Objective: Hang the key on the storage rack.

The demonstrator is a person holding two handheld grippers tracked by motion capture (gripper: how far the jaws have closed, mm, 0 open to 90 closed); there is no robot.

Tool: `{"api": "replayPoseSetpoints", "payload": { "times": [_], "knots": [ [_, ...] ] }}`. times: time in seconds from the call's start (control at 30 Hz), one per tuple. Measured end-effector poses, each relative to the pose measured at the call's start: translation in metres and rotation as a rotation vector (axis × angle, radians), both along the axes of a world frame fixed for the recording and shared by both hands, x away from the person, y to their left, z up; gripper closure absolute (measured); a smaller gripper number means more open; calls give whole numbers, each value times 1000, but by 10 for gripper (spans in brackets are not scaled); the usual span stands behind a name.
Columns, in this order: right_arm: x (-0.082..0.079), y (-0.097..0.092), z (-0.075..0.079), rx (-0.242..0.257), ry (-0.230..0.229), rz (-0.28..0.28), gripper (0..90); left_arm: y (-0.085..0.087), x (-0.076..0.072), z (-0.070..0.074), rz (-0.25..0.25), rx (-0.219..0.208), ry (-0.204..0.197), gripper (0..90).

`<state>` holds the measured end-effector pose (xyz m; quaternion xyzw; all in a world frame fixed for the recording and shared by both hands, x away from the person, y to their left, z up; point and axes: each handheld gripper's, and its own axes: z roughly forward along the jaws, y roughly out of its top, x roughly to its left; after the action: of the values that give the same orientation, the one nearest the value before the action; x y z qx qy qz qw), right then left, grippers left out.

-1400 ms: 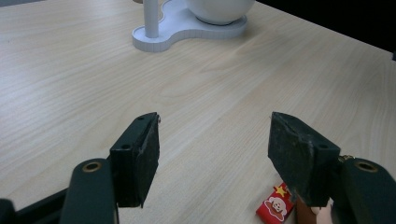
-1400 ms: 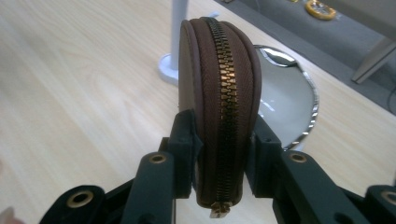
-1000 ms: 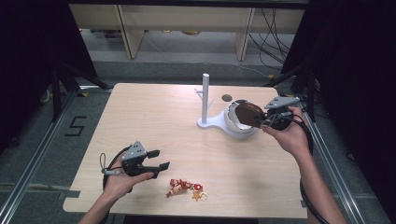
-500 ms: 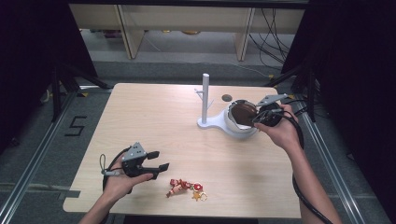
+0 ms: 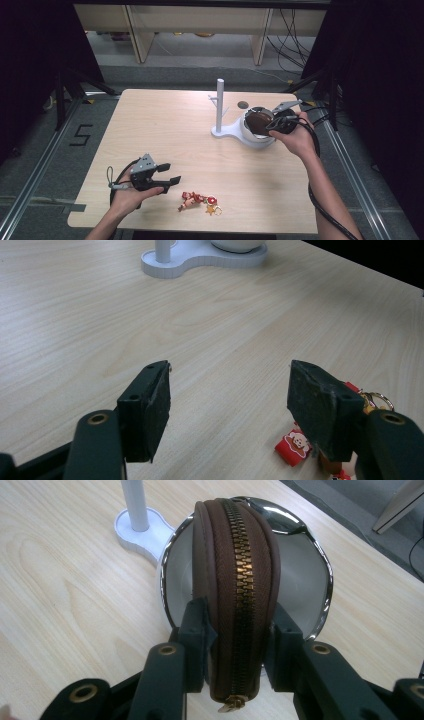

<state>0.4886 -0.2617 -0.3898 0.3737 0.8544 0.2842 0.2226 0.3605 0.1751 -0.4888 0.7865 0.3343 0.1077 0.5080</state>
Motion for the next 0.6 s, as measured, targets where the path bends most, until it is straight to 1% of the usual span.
{"api": "replayPoseSetpoints", "payload": {
  "times": [0.07,0.13,0.23,0.3,0.37,0.4,0.43,0.47,0.5,0.53,0.57,0.6],
  "knots": [
    [2,1,-2,0,20,-3,679,0,0,0,0,0,2,332],
    [2,1,-3,3,22,-10,679,0,-1,0,7,11,2,332],
    [5,1,-6,6,30,-9,678,-1,-1,-1,7,4,2,332],
    [6,1,-7,9,26,-8,677,-1,-1,-2,4,-7,6,331],
    [7,1,-8,6,26,-7,677,-1,-1,-2,3,-8,8,331],
    [7,1,-9,13,43,-16,677,-1,-1,-2,6,2,7,331],
    [9,1,-13,29,10,-16,677,-1,-1,-2,6,4,7,331],
    [9,1,-13,23,18,-21,676,-1,-1,-2,6,4,8,331],
    [9,1,-12,29,33,-24,676,-1,-1,-3,-3,-1,10,331],
    [10,0,-12,18,33,-10,674,0,-1,-3,-2,-1,10,331],
    [11,0,-13,15,30,-10,674,-1,-1,-4,4,-6,10,331],
    [11,1,-12,28,44,-22,673,0,-1,-4,0,3,11,330]
  ]
}}
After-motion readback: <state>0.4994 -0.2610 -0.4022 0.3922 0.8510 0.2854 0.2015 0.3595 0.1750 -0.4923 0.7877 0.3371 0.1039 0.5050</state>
